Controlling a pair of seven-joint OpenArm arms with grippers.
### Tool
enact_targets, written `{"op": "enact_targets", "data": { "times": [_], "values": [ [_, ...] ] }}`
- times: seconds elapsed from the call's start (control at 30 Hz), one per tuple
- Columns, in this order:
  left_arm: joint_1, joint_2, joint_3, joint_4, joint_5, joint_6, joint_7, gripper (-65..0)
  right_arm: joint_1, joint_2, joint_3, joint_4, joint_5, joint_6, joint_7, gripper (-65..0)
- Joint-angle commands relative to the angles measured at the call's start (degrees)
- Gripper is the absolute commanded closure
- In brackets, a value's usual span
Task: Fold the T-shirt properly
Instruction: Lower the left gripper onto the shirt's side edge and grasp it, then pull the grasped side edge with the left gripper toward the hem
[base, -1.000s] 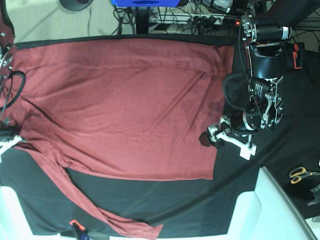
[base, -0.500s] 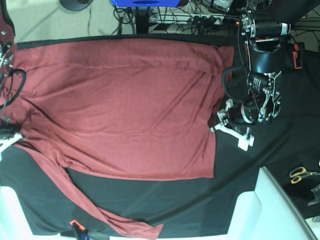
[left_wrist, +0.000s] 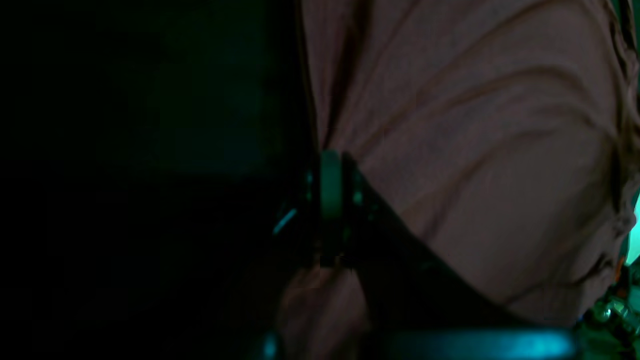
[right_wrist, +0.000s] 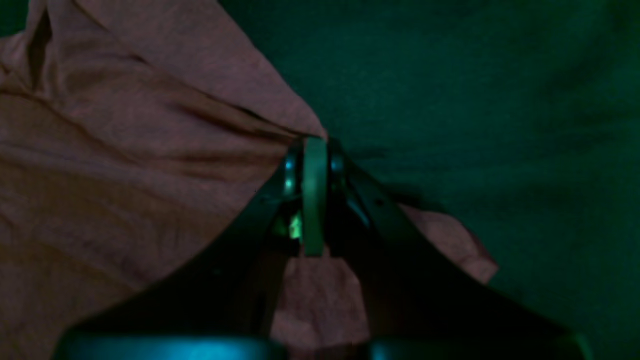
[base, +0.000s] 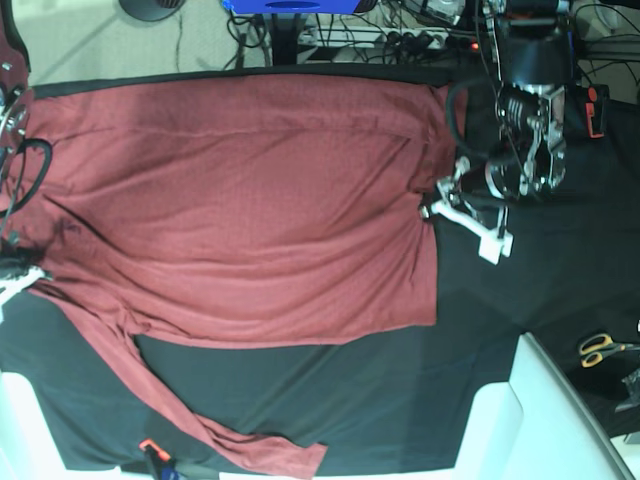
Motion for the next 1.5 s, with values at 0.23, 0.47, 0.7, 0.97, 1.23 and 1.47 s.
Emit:
{"op": "enact_targets", "data": {
  "times": [0.23,0.47,0.7,0.97,1.23,1.47],
  "values": [
    [4.65,-0.60,-0.16,8.63,0.25,6.81,0.72,0.0,1.38,1.26,0.04,1.02,0.59,0.13,1.05,0.0],
    [3.94,-1.48,-0.34,9.86,0.16,6.89,1.95,0.0,1.30,1.17,0.04,1.02,0.59,0.13,0.97,0.0],
    [4.73,-1.04,-8.43,17.07,0.16,6.89,8.46,-38.3,1.30,1.17,0.04,1.02,0.59,0.13,0.97,0.0],
    [0.25,-1.48,-16.25,19.71,0.51,6.89,11.89,-47.2,1.30,0.91,0.04,1.02,0.59,0.13,0.97,0.0],
    [-15.57,-0.87,-15.28,-1.65,9.74,6.72,9.78,-47.2,1.30,0.82,-0.05,1.02,0.59,0.13,0.88,0.0],
    [-24.36,-0.43,-8.08,-18.80,14.93,6.63,1.34,-47.2,1.30,1.17,-0.05,1.02,0.59,0.13,0.88,0.0]
  ]
}}
